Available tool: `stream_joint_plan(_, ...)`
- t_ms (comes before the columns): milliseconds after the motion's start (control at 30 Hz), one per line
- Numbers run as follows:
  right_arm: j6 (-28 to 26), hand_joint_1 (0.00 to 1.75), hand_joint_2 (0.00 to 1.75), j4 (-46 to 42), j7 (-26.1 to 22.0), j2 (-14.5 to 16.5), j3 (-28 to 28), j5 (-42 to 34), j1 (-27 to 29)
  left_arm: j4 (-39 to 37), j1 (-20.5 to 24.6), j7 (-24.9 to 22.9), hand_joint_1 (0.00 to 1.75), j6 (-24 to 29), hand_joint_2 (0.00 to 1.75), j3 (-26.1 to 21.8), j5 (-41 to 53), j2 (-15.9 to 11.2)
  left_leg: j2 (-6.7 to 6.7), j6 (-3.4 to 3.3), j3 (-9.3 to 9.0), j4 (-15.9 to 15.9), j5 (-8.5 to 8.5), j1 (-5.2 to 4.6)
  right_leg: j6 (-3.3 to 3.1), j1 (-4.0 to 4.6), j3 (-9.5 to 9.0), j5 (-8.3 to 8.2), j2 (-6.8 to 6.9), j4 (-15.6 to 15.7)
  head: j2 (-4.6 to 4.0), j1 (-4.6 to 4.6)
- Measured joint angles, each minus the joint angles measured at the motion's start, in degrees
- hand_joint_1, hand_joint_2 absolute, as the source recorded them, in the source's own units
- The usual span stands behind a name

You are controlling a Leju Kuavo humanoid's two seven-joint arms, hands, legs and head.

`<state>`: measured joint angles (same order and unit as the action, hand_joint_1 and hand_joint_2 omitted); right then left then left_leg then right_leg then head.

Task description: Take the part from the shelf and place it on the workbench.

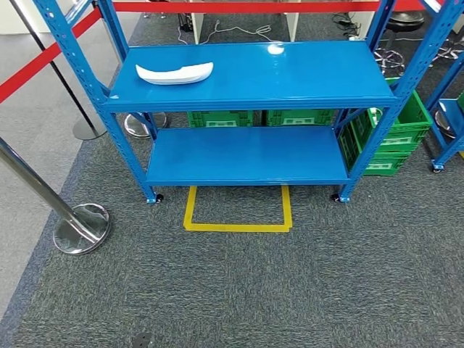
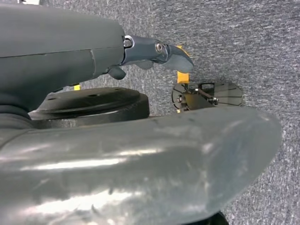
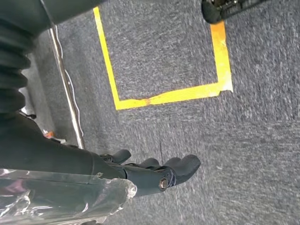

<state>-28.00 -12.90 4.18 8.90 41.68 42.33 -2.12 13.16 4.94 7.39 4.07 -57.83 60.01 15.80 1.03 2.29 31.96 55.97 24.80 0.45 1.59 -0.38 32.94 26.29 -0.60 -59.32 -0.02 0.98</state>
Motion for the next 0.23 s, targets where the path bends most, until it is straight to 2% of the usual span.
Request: stream_joint_plan(233,1.9,0.00,0.00,0.0,-0.1,0.0,0.0,-0.4,0.0,0.0,0.0,0.0,0.00,-0.1,0.00,0.0,0.2,0.0,0.00,-0.08,0.03,0.0,-0.03,-0.15,0.20,-0.20,-0.11,-0.16,0.00,0.2,0.00,0.01)
